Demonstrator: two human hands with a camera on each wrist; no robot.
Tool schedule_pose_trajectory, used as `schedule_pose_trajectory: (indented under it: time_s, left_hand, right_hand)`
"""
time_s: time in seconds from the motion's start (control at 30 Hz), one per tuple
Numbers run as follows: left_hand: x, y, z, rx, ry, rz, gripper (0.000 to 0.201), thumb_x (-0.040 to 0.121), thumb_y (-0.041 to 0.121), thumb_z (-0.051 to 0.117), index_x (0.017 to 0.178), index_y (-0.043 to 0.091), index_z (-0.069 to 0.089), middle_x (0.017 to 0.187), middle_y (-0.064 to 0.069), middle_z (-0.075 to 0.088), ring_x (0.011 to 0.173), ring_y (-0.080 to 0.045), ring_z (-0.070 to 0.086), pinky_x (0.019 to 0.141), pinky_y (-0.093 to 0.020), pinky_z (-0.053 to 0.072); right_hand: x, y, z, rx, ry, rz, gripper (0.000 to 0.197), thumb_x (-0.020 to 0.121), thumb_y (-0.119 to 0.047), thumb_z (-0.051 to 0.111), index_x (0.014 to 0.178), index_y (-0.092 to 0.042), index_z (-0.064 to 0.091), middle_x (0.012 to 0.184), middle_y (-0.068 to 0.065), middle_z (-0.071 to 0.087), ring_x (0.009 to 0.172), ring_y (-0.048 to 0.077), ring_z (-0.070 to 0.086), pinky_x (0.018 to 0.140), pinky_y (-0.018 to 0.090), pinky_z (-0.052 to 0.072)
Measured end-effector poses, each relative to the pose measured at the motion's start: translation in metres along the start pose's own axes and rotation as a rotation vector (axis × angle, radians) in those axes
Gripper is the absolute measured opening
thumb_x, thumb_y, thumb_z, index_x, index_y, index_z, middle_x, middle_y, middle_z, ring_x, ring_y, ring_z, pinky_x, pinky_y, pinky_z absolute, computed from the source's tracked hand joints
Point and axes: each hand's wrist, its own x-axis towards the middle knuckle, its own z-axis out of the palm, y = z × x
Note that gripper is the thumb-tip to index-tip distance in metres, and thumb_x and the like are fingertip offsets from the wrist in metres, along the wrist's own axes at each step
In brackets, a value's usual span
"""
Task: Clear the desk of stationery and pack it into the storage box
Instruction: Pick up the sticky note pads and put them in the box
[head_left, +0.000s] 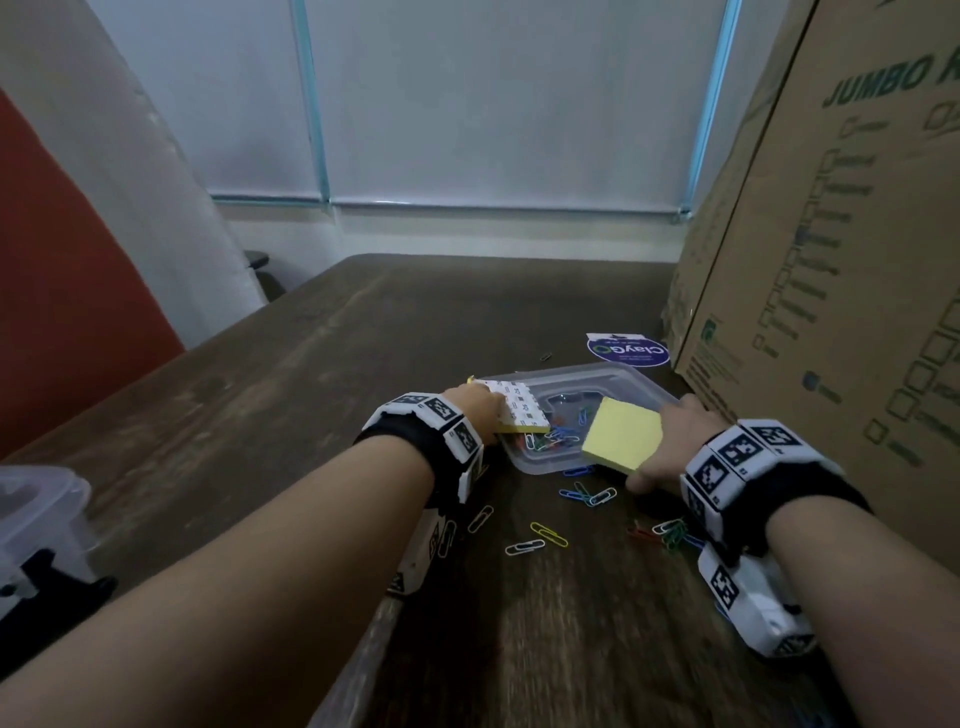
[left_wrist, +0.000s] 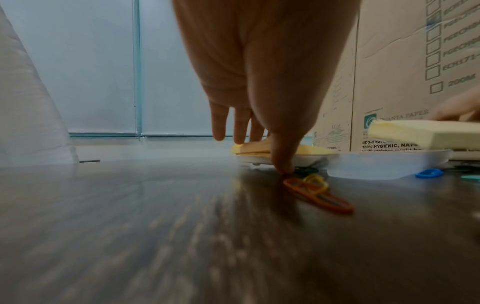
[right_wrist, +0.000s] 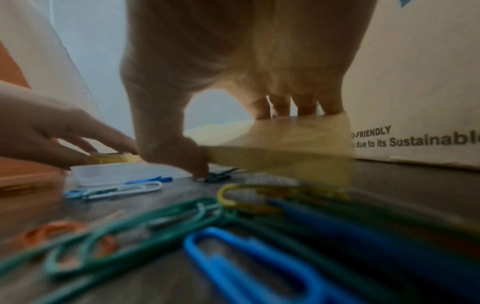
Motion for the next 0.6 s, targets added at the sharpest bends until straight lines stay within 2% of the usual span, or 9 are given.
schedule_pose_trajectory:
  time_s: [0.07, 0.13, 0.27, 0.37, 0.47, 0.5, 0.53, 0.57, 0.6]
  left_hand:
    - [-0.001, 0.002, -0.003, 0.029, -0.006, 0.015, 0.033, 0.096, 0.012, 0.043, 0.128, 0.004, 0.051, 0.132, -0.014, 0.051, 0.12, -0.03, 0.052, 0.096, -0.036, 0.045]
    - [-0.006, 0.006, -0.007, 0.048, 0.026, 0.038, 0.03, 0.096, 0.005, 0.039, 0.123, 0.0, 0.053, 0.127, -0.017, 0.053, 0.115, -0.032, 0.055, 0.092, -0.035, 0.045]
    - [-0.017, 0.004, -0.014, -0.078, 0.211, 0.027, 0.029, 0.095, 0.004, 0.04, 0.122, 0.002, 0.05, 0.124, -0.018, 0.054, 0.114, -0.035, 0.055, 0.091, -0.039, 0.045]
    - [-0.031, 0.0, -0.031, -0.27, 0.441, -0.031, 0.028, 0.092, 0.005, 0.045, 0.119, 0.001, 0.051, 0.121, -0.02, 0.058, 0.111, -0.036, 0.056, 0.089, -0.038, 0.044]
    - [-0.044, -0.015, -0.064, -0.606, 0.723, -0.128, 0.027, 0.094, 0.015, 0.047, 0.115, 0.001, 0.058, 0.111, -0.023, 0.065, 0.102, -0.036, 0.061, 0.081, -0.031, 0.045]
    - [-0.048, -0.021, -0.076, -0.779, 0.784, -0.148, 0.028, 0.093, 0.019, 0.048, 0.111, 0.002, 0.06, 0.105, -0.023, 0.067, 0.097, -0.036, 0.064, 0.084, -0.033, 0.049]
    - [-0.053, -0.024, -0.089, -0.97, 0.829, -0.155, 0.028, 0.091, 0.023, 0.048, 0.107, 0.004, 0.062, 0.097, -0.024, 0.068, 0.089, -0.036, 0.066, 0.085, -0.038, 0.053]
    - [-0.06, -0.024, -0.101, -1.155, 0.857, -0.152, 0.025, 0.091, 0.023, 0.047, 0.102, 0.006, 0.062, 0.084, -0.022, 0.067, 0.076, -0.033, 0.067, 0.078, -0.041, 0.057]
    - [-0.069, -0.022, -0.111, -1.318, 0.852, -0.134, 0.019, 0.093, 0.019, 0.045, 0.098, 0.006, 0.059, 0.073, -0.017, 0.062, 0.061, -0.027, 0.064, 0.066, -0.037, 0.059]
  right_hand:
    - [-0.004, -0.002, -0.002, 0.089, 0.063, -0.014, 0.087, 0.058, -0.048, 0.078, 0.126, -0.01, 0.04, 0.124, 0.01, 0.037, 0.115, 0.029, 0.045, 0.094, 0.04, 0.045]
    - [-0.01, -0.005, -0.004, 0.168, 0.122, -0.028, 0.089, 0.06, -0.05, 0.076, 0.129, -0.01, 0.037, 0.126, 0.009, 0.039, 0.116, 0.028, 0.046, 0.09, 0.036, 0.043]
    - [-0.02, -0.01, -0.007, 0.321, 0.223, -0.103, 0.083, 0.058, -0.057, 0.073, 0.119, -0.009, 0.042, 0.113, 0.009, 0.054, 0.098, 0.028, 0.055, 0.081, 0.035, 0.046]
    - [-0.027, -0.009, -0.01, 0.458, 0.19, -0.117, 0.088, 0.06, -0.067, 0.069, 0.121, -0.01, 0.04, 0.106, 0.004, 0.052, 0.096, 0.024, 0.053, 0.084, 0.034, 0.044]
    - [-0.034, -0.014, -0.015, 0.799, 0.114, -0.071, 0.109, 0.033, -0.088, 0.062, 0.113, -0.015, 0.056, 0.105, 0.004, 0.065, 0.097, 0.028, 0.064, 0.09, 0.046, 0.05]
    - [-0.034, -0.015, -0.017, 0.936, 0.079, -0.04, 0.109, 0.027, -0.089, 0.062, 0.108, -0.016, 0.06, 0.101, 0.006, 0.068, 0.094, 0.029, 0.066, 0.09, 0.047, 0.051]
    - [-0.043, -0.018, -0.024, 1.064, 0.042, -0.005, 0.105, 0.028, -0.087, 0.064, 0.106, -0.016, 0.061, 0.099, 0.007, 0.068, 0.092, 0.029, 0.066, 0.09, 0.046, 0.052]
    - [-0.048, -0.021, -0.029, 1.15, 0.01, 0.029, 0.099, 0.036, -0.083, 0.066, 0.106, -0.013, 0.061, 0.099, 0.007, 0.067, 0.093, 0.03, 0.065, 0.09, 0.044, 0.052]
    - [-0.055, -0.025, -0.036, 1.193, 0.008, 0.038, 0.091, 0.049, -0.078, 0.066, 0.108, -0.009, 0.059, 0.101, 0.008, 0.065, 0.095, 0.031, 0.064, 0.091, 0.042, 0.051]
